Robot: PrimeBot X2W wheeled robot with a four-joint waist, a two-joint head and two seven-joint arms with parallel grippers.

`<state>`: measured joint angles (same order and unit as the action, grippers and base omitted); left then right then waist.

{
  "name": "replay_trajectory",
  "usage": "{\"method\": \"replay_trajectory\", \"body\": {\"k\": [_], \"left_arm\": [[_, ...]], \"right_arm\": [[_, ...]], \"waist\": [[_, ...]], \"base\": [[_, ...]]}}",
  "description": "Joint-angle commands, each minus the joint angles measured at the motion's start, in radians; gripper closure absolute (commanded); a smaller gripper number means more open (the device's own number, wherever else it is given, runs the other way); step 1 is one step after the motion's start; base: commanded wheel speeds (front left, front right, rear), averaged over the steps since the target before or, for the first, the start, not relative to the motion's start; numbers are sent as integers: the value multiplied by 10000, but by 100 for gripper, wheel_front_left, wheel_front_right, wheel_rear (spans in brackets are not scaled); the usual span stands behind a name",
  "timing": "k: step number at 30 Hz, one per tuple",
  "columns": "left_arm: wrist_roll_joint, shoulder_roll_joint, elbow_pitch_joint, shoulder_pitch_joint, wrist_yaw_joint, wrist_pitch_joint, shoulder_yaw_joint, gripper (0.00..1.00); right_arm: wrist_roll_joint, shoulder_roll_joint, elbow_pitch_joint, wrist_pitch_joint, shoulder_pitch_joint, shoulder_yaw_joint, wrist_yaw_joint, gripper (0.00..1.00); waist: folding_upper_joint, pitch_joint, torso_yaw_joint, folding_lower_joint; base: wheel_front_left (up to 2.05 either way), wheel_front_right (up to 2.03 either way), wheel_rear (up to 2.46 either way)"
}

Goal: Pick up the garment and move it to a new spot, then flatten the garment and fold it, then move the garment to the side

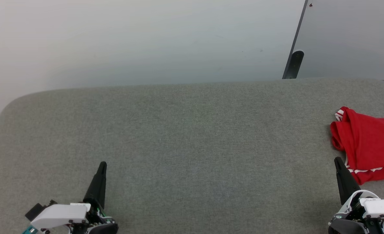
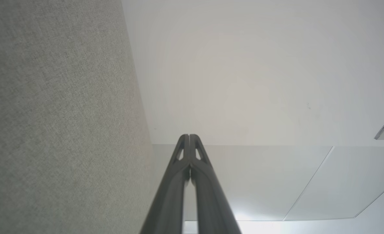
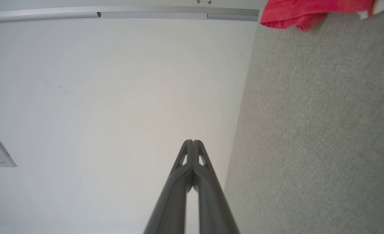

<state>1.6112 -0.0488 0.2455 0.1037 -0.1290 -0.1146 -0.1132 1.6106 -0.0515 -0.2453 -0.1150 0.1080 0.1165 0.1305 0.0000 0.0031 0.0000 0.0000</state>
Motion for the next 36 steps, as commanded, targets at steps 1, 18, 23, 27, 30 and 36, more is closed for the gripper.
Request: {"method": "replay_trajectory", "body": {"k": [1, 18, 23, 27, 30, 36], "left_arm": [[31, -4, -16, 93, -32, -29, -30, 100], [32, -4, -14, 93, -32, -28, -29, 100], [32, -4, -14, 93, -32, -27, -28, 100], [32, -4, -14, 93, -32, -27, -28, 100], [32, -4, -15, 93, -32, -27, -28, 100], [33, -4, -15, 92, -32, -27, -27, 100]], "right_arm": [[42, 42, -10, -24, 24, -41, 4, 100], [43, 41, -10, -23, 24, -42, 4, 100], [43, 41, -10, -24, 24, -41, 4, 100], [43, 41, -10, -22, 23, -41, 4, 100], [43, 41, -10, -22, 23, -42, 4, 100], [44, 41, -10, -22, 23, -42, 4, 100]], "waist": [[0, 0, 0, 0], [0, 0, 0, 0], [0, 0, 0, 0], [0, 0, 0, 0], [0, 0, 0, 0], [0, 0, 0, 0]], "base": [[0, 0, 0], [0, 0, 0], [0, 0, 0], [0, 0, 0], [0, 0, 0], [0, 0, 0]]}}
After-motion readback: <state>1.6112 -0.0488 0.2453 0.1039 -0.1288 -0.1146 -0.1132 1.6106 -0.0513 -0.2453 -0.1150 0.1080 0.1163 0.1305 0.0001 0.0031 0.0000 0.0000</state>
